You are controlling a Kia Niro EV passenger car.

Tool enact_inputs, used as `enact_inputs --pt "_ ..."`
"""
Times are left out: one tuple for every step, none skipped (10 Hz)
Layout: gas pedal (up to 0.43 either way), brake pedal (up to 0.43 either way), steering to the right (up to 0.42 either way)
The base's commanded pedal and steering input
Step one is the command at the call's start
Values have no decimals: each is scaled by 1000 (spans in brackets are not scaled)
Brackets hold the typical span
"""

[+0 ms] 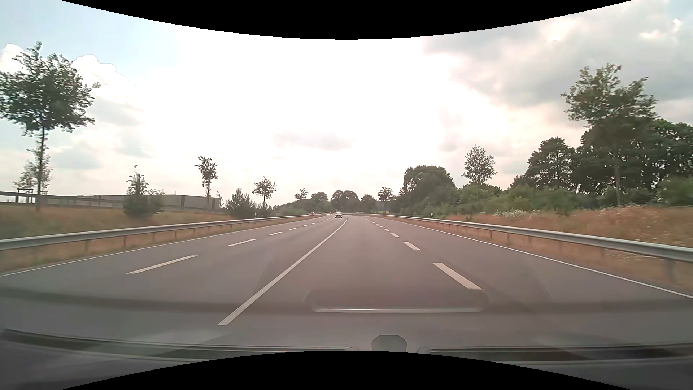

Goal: Follow the waypoints while adhering to traffic rules and regulations

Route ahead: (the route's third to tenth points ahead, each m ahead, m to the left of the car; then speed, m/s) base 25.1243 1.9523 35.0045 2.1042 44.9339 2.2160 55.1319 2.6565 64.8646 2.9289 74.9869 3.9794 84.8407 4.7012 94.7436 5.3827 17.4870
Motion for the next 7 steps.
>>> enact_inputs --pt "177 0 -4" --pt "177 0 -4" --pt "177 0 -3" --pt "189 0 -3" --pt "189 0 -4" --pt "189 0 -4" --pt "189 0 -4"
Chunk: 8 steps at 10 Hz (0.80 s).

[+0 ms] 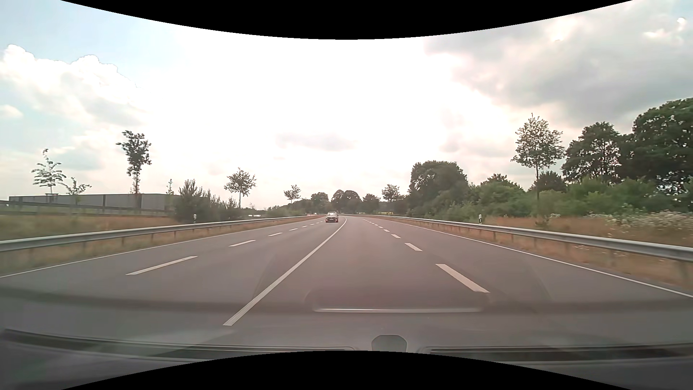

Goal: Follow the waypoints while adhering to traffic rules and regulations

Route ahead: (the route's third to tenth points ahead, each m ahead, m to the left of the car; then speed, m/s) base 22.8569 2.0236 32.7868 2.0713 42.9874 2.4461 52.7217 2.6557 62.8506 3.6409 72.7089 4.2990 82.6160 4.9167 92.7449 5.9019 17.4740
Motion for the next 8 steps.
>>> enact_inputs --pt "189 0 -3" --pt "189 0 -4" --pt "189 0 -4" --pt "189 0 -3" --pt "189 0 -3" --pt "189 0 -4" --pt "189 0 -4" --pt "189 0 -4"
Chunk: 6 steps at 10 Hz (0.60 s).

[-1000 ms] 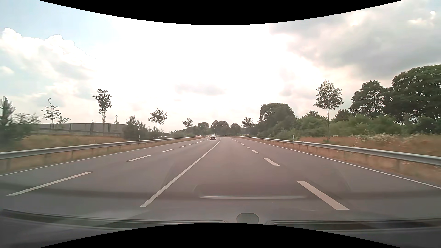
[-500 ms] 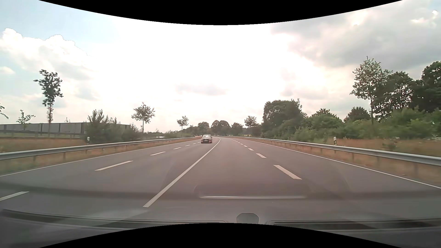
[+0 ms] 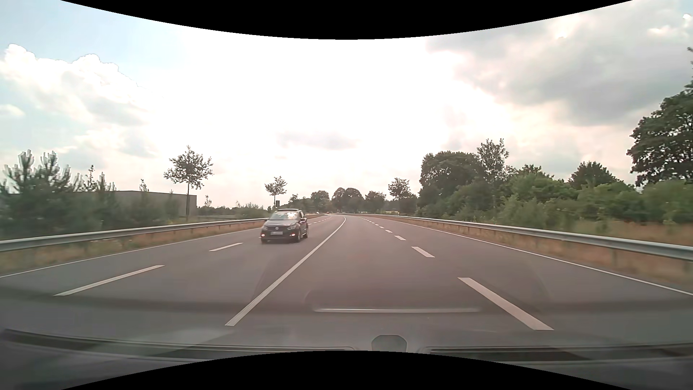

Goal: Follow the waypoints while adhering to traffic rules and regulations

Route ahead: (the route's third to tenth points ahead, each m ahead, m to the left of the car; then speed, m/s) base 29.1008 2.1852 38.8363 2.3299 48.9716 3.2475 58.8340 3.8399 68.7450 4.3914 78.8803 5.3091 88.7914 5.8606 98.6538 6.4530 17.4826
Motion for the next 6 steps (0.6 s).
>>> enact_inputs --pt "189 0 -3" --pt "189 0 -3" --pt "189 0 -4" --pt "189 0 -4" --pt "189 0 -4" --pt "189 0 -4"
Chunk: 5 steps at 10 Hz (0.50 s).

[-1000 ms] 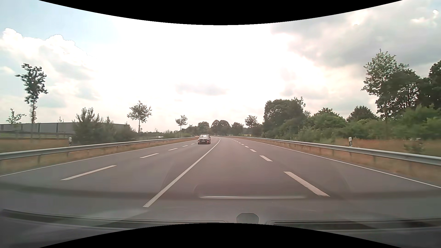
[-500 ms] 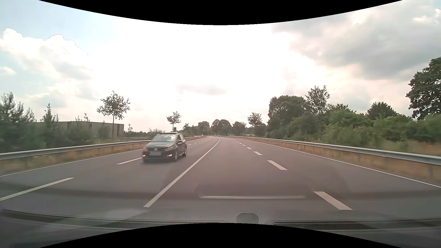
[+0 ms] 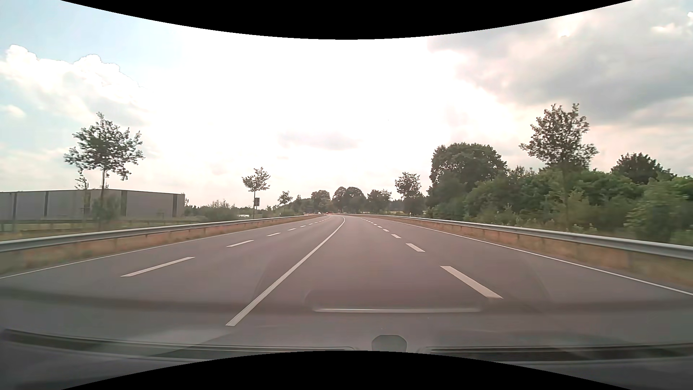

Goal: Follow the waypoints while adhering to traffic rules and regulations

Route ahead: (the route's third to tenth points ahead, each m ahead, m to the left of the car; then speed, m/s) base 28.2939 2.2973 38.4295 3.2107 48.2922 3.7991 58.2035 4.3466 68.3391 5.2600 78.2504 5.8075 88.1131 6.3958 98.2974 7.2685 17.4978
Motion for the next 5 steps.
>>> enact_inputs --pt "189 0 -4" --pt "189 0 -4" --pt "189 0 -4" --pt "189 0 -4" --pt "189 0 -4"
